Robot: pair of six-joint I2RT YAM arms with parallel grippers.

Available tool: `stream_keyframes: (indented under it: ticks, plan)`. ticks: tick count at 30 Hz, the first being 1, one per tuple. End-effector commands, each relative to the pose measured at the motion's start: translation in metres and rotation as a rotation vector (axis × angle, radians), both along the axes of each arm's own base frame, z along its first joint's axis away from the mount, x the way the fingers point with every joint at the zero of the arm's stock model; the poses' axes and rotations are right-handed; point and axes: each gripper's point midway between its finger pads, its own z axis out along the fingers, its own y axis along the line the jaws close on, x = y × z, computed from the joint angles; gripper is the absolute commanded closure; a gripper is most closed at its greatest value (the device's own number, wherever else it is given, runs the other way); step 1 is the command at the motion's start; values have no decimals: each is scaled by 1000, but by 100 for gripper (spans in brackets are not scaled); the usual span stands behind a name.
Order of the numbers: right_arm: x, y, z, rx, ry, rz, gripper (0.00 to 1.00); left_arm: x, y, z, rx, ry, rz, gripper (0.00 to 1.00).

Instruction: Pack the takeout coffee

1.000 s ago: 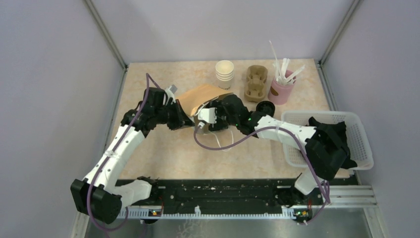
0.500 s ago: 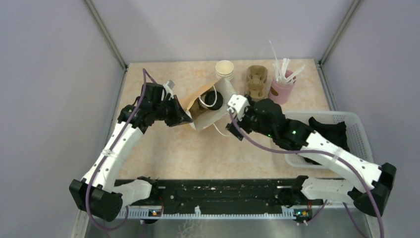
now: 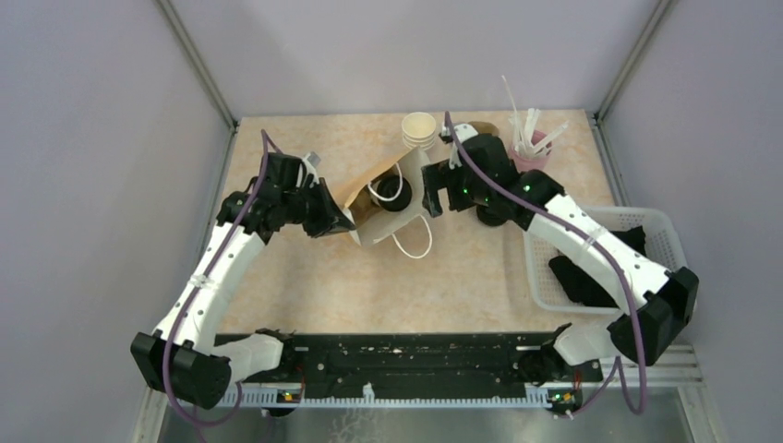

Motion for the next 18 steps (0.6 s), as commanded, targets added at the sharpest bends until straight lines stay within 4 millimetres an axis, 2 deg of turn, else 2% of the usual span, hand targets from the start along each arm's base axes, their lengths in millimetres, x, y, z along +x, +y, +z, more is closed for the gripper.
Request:
stream_keyframes:
  ticks: [1,4,13,16,18]
  plan:
    - [17,-4,27,103,73,-74,8,-1,-2,15,-43,-2,-5,100]
    - [31,-8,18,108,128,-81,12,-2,-3,13,-56,7,-10,100]
    - [70,20,3,150,183,-31,43,-4,-3,16,-77,18,-6,100]
    - [73,24,1,93,195,-30,57,-5,-1,19,-77,19,8,100]
    - [70,24,4,39,186,-34,61,-5,2,21,-72,26,24,100]
